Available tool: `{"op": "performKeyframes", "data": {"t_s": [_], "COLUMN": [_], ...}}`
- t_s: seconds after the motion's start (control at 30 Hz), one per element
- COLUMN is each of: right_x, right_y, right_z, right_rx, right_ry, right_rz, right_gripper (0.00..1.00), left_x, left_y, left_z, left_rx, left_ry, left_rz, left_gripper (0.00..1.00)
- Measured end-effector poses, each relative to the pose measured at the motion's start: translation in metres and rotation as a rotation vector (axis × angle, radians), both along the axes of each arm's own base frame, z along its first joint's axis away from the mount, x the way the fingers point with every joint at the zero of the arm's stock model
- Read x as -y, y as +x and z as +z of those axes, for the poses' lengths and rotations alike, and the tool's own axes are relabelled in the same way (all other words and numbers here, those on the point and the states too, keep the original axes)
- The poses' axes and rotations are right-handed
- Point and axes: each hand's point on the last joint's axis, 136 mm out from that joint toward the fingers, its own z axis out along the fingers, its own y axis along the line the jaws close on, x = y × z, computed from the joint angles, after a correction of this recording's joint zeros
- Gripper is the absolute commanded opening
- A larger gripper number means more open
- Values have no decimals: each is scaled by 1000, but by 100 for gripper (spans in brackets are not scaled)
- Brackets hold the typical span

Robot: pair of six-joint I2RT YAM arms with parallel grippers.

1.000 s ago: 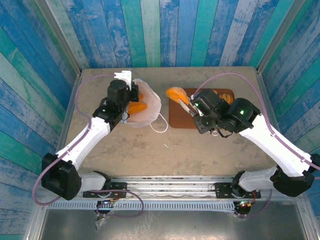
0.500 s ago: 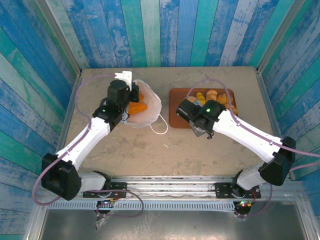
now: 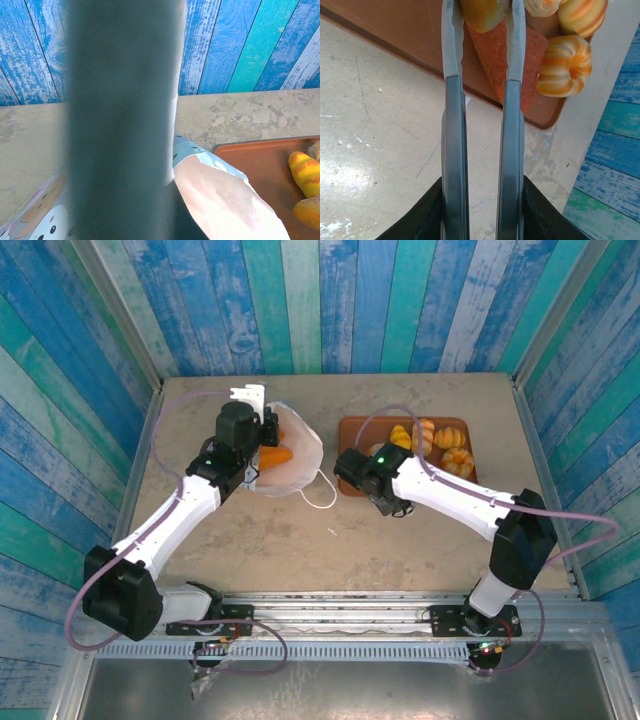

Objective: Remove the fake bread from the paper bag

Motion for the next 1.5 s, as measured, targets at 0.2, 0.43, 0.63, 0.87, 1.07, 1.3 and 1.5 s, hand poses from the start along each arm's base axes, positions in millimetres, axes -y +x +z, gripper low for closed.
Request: {"op": "performKeyframes", "data": {"t_s": [0.2,0.43,0.63,0.87,1.07,1.3,1.5], "right_x": [6,14,16,16,12,8,5], "right_y": [6,0,-4,-15,-25,-33,-38], "right_z": [-7,-28,-33,-43,-45,-42,-45], "right_rx": [4,-39,-52,-100,-151,-193,-228], "right_ry": [-57,-123,-136,-129,-75,-30,-16], "right_rz": [-8,-9,-3,11,25,49,61], "right_gripper": [28,29,33,39,44,45,45], "left_x": [0,0,1,1,3,4,4], "left_y": [0,0,0,0,-1,-1,-1], "left_z": [0,0,0,0,0,-1,-1], "left_rx": [-1,-2,-2,-2,-4,-5,-5], "left_ry": [-4,-7,-7,-9,-12,-14,-14], "left_rz": [-1,0,-1,-5,-14,-20,-21], "left_gripper": [0,0,0,0,0,0,0]}}
